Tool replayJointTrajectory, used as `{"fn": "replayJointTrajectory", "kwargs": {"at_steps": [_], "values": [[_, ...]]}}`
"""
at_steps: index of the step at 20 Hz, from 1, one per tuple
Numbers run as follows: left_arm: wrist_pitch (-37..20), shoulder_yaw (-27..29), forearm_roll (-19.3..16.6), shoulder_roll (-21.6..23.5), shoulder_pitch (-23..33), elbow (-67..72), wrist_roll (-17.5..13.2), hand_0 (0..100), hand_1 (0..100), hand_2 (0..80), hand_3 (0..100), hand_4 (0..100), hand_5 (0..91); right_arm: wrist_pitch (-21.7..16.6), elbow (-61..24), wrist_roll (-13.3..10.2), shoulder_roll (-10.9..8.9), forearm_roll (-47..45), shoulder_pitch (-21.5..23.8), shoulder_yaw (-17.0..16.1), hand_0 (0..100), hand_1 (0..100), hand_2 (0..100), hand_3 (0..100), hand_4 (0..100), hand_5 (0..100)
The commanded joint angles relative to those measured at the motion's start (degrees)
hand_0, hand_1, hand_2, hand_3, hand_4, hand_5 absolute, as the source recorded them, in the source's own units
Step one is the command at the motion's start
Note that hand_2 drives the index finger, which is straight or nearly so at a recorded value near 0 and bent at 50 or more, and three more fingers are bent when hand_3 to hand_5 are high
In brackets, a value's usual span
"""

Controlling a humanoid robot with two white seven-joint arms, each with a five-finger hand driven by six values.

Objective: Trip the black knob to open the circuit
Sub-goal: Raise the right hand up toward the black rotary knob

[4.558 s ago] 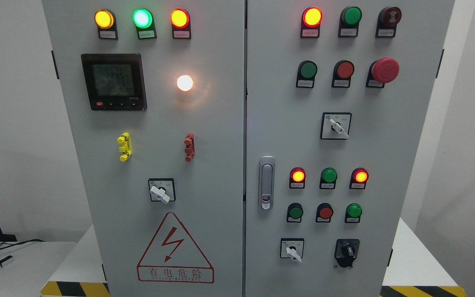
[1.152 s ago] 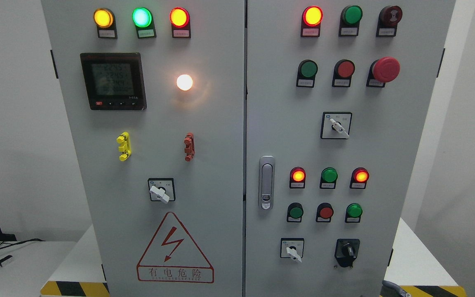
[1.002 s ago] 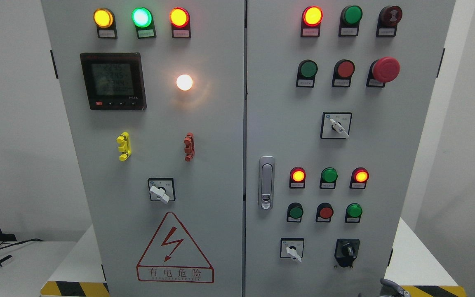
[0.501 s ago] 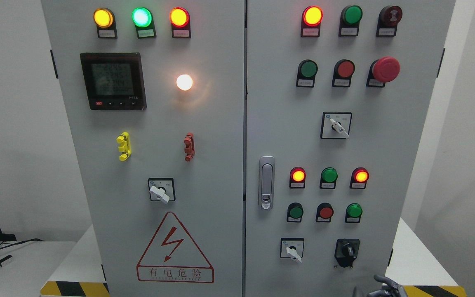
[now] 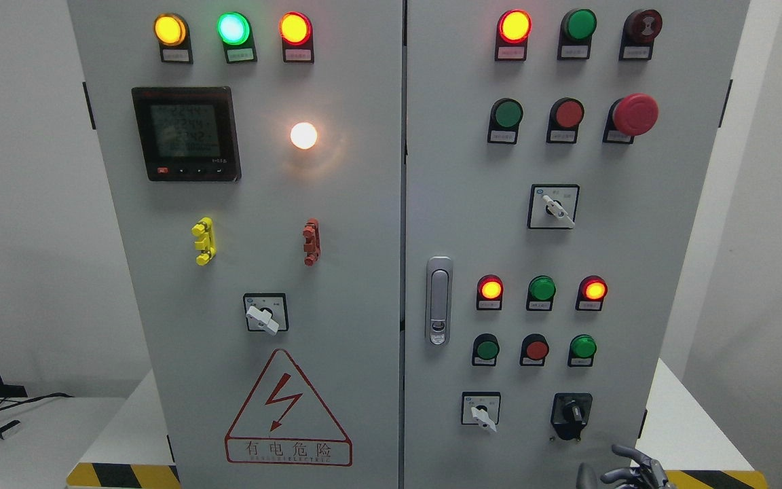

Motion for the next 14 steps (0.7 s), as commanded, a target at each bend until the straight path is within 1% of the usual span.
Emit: {"fn": "replayJointTrajectory", "kwargs": {"at_steps": [1,4,10,14], "values": [[0.0,0.0,-1.8,0.0,0.0,0.0,0.0,12,39,0.0,0,0,0.0,0.1,0.5,0.0,-0.02,-0.1,-0.6,0.2,25,75,38,68,77,96],[0.0,0.0,-1.8,-0.1,0.0,0.1,0.0,12,39,0.0,0,0,0.0,1.1,0.9,0.0,0.06,-0.1,-1.1,0.2,25,75,38,68,77,96],[0.0,0.0,-1.8,0.0,0.0,0.0,0.0,12,39,0.0,0,0,0.0,1.2,2.1,0.1,0.06,0.0,-2.5,0.1,26,75,38,68,77,96],[0.0,0.0,-1.8,0.0,0.0,0.0,0.0,12,39,0.0,0,0,0.0,1.3,2.6,0.1,0.06,0.5,-2.7,0.4,26,75,39,68,77,96]]}}
